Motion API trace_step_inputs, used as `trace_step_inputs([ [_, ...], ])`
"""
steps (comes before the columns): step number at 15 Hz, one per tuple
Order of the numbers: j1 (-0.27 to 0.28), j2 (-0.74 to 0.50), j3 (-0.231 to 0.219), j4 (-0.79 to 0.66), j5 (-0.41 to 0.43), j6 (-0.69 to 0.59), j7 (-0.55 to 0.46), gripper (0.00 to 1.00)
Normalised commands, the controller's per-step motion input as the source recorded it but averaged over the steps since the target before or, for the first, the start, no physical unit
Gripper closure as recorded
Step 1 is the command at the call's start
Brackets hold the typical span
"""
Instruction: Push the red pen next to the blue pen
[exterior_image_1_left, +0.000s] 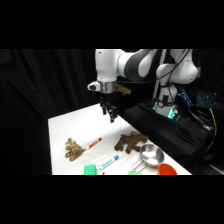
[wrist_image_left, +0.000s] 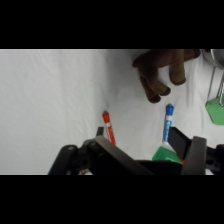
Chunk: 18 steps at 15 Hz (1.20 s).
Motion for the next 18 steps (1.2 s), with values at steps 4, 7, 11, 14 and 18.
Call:
trace_step_inputs([
  [4, -0.039, 0.13, -0.004, 0.18, 0.031, -0.03, -0.06, 0.00],
  [7, -0.110, 0.31, -0.033, 0.49, 0.181, -0.14, -0.39, 0.00],
  [11, -0.138, 0.36, -0.025, 0.59, 0.169, -0.24, -0.49, 0.00],
  [14, -0.123, 0.39, 0.004, 0.56, 0.133, -0.24, -0.44, 0.00],
  [18, -0.121, 0.49, 0.032, 0.52, 0.131, -0.06, -0.34, 0.00],
])
